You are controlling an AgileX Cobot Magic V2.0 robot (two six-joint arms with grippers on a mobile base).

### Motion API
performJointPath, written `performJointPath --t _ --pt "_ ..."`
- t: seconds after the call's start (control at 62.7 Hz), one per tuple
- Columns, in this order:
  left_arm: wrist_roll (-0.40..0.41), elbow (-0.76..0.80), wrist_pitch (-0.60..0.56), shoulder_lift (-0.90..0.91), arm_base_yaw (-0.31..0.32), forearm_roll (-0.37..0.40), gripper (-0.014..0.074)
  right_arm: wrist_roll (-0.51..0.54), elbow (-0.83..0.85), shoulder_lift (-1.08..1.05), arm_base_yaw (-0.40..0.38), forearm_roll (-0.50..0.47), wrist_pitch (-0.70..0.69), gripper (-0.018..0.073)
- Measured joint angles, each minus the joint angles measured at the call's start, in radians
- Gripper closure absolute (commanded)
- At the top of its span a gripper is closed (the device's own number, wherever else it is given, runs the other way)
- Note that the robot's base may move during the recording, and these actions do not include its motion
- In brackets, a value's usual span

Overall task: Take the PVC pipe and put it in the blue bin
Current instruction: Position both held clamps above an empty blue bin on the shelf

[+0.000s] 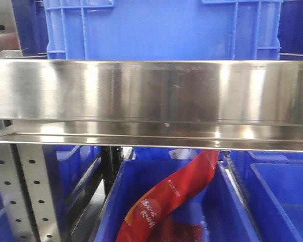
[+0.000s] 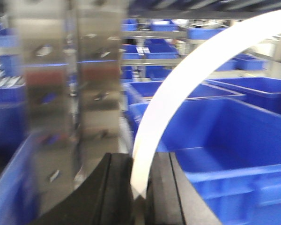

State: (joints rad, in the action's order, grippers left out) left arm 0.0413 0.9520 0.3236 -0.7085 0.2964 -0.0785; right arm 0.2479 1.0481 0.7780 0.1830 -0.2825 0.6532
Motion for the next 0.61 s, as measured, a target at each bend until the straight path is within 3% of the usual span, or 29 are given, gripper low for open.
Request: performJointPath --t 0.16,0.271,0.431,0.606 --pt "-0.014 0.127 0.015 -0.152 0.118 0.012 0.0707 0.029 0.0 0.054 0.0 -0.066 -0.103 0.0721" --pt "-0.014 0.225 0.015 -0.282 0.167 0.026 0.0707 0.044 0.004 0.096 0.017 -0.084 -0.146 0.0721" --pt "-0.014 0.379 0.06 -0.469 0.203 0.053 0.0707 0.072 0.051 0.173 0.076 -0.091 -0.155 0.0721" --pt "-0.014 0.582 0.207 -0.641 0.21 0.079 0.0707 0.077 0.162 0.293 0.112 -0.094 -0.142 0.0721"
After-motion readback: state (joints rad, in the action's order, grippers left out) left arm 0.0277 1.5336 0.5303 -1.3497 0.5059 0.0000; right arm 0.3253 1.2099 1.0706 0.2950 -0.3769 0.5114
